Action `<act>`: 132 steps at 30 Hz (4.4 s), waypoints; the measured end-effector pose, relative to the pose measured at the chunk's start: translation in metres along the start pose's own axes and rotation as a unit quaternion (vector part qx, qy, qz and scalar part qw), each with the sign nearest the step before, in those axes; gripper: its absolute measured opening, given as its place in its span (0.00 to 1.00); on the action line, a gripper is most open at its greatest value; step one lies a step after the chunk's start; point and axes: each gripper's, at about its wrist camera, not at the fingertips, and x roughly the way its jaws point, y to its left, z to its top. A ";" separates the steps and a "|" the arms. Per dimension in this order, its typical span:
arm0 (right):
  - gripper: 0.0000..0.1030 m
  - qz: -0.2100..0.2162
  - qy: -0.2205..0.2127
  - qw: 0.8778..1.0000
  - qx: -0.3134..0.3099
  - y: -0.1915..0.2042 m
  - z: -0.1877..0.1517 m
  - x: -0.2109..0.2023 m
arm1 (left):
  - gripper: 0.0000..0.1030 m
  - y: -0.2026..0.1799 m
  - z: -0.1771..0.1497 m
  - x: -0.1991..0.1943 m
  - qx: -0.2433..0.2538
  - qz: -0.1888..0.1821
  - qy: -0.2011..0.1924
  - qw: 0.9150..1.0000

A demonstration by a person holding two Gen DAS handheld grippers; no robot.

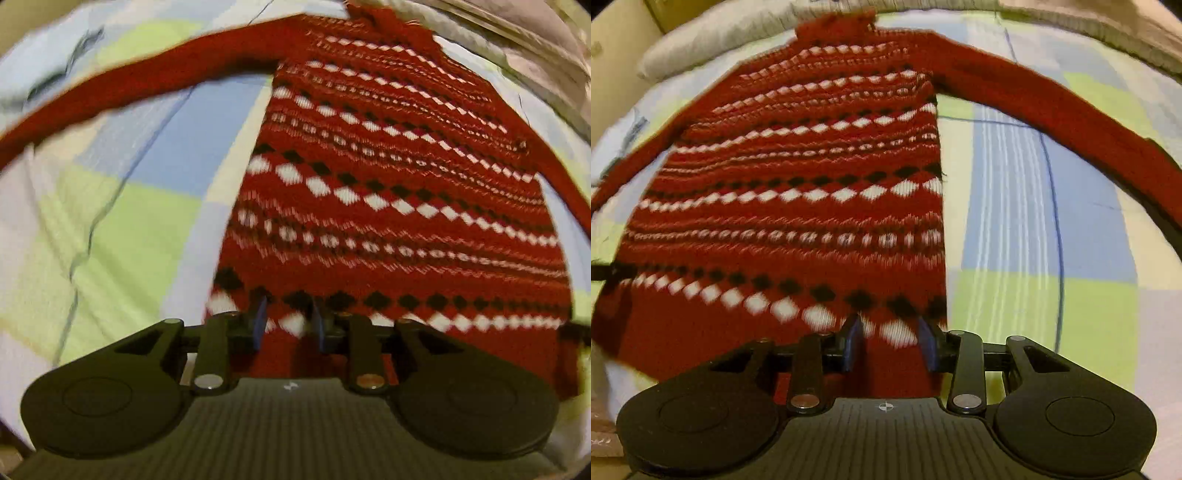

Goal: Fold clothes
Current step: 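Grasp the sweater sleeve cuff with the left gripper and pull it straight, then lay the sleeve flat on the sheet and open the left gripper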

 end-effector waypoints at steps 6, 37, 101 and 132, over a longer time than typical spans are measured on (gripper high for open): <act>0.38 -0.009 -0.073 0.969 0.237 -0.109 0.010 -0.024 | 0.21 0.005 0.015 -0.014 -0.059 -0.027 -0.004 0.998; 0.56 -0.220 -0.100 0.932 0.271 -0.177 0.082 -0.039 | 0.41 0.099 0.064 -0.012 -0.251 0.006 -0.113 0.961; 0.56 -0.112 -0.028 0.991 -0.063 0.114 0.033 0.067 | 0.19 0.233 0.110 -0.013 -0.151 0.117 -0.166 0.967; 0.56 -0.010 0.034 0.990 -0.136 0.085 -0.095 -0.196 | 0.50 -0.106 -0.150 -0.289 -0.015 0.056 -0.104 0.993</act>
